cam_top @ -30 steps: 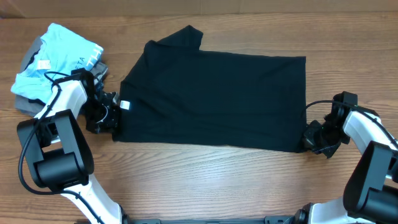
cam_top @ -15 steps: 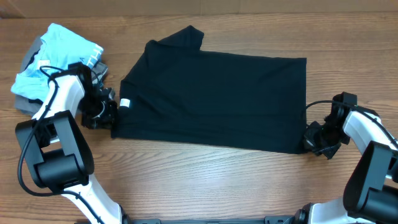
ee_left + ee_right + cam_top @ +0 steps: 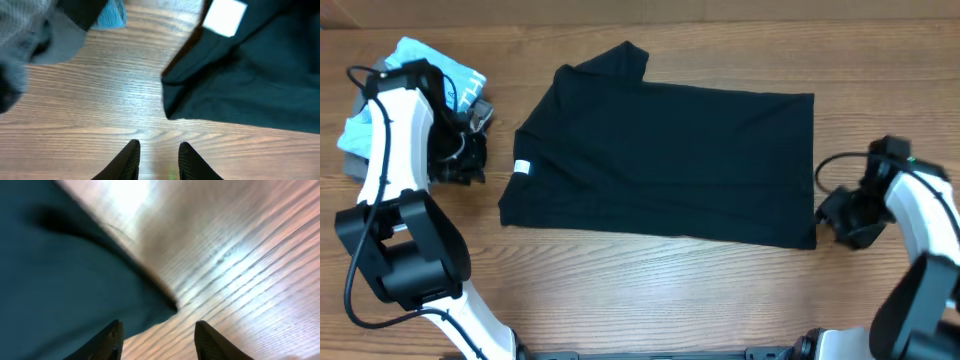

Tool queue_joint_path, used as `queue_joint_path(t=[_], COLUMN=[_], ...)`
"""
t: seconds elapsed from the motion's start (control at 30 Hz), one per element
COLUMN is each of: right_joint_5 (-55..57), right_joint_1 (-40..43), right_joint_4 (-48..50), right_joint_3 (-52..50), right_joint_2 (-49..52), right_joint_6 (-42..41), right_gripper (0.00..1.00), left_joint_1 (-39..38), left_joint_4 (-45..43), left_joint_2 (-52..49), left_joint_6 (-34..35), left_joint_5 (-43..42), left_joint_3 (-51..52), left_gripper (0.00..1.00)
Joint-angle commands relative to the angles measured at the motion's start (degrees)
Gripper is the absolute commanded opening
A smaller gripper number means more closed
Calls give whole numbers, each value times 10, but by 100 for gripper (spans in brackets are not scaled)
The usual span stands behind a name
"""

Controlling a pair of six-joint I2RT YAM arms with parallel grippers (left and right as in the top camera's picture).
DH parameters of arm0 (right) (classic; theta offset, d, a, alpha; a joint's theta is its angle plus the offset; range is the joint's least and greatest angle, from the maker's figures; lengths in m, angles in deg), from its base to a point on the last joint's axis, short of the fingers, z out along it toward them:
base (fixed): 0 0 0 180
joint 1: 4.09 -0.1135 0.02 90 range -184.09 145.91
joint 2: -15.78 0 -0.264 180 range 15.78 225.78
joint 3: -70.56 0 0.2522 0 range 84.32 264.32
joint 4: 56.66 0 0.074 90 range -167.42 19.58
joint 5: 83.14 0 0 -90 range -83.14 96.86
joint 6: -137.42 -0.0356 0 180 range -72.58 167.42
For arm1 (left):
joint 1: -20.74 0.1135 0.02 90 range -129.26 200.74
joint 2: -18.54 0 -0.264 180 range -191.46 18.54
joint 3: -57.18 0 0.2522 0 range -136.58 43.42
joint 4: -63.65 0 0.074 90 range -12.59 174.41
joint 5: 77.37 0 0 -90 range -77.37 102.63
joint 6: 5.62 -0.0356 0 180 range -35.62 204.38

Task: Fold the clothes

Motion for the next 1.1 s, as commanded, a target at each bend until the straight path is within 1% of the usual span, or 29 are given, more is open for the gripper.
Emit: queue_joint_path(t=[0.0,0.03,0.1,0.13,0.17,0.2,0.23,0.27,0.37,0.4,0.43,0.47,0.5,0.53,0.57,0.63,0.7,0.73,0.87,0.97,1.07], right_joint_5=[-38,-56,-92,-109,-132,-152,-165,-175,-177,-177,-174,-167,-153,-140,-125,-119,-119,-123,-168,-171,-170], right_joint_1=[1,0,0,0,0,0,0,0,0,0,0,0,0,0,0,0,0,0,0,0,0], right_joint_4=[-17,-20,-27,-29,-29,-29,-30,-35,-49,-55,-59,-60,-60,-59,-55,-37,-5,12,91,169,220], right_joint_3=[71,77,80,80,80,80,80,80,80,80,79,77,73,69,60,35,-3,-24,-101,-154,-190], right_joint_2=[-56,-62,-71,-73,-73,-74,-74,-75,-79,-79,-79,-79,-79,-79,-78,-78,-76,-73,-63,-62,-62], right_joint_6=[3,10,11,15,39,59,70,74,74,74,74,73,66,63,54,47,31,27,28,21,19], right_gripper=[45,43,33,30,29,31,34,38,42,43,43,43,43,43,39,26,23,21,20,18,17], left_joint_1=[-1,-2,-6,-8,-10,-13,-16,-19,-28,-30,-31,-31,-31,-31,-31,-31,-31,-31,-31,-31,-31], left_joint_4=[7,3,-1,-2,-2,-3,-3,-3,-17,-23,-29,-30,-29,-30,-32,-52,-96,-124,-231,-316,-389], left_joint_2=[57,70,102,118,139,165,187,215,285,303,321,333,339,341,340,335,325,319,279,241,206], left_joint_6=[-22,-34,-54,-66,-75,-76,-83,-87,-89,-81,-66,-62,-57,-53,-53,-40,-21,-13,5,7,7], left_joint_5=[-108,-133,-165,-174,-178,-177,-177,-176,-170,-156,-142,-142,-143,-144,-147,-149,-154,-155,-157,-149,-148], left_joint_3=[-46,-46,-46,-46,-46,-46,-46,-45,-40,-35,-25,-12,3,22,50,113,191,229,346,397,429], left_gripper=[28,28,23,24,24,24,24,24,26,29,35,38,39,39,38,35,31,29,27,23,23])
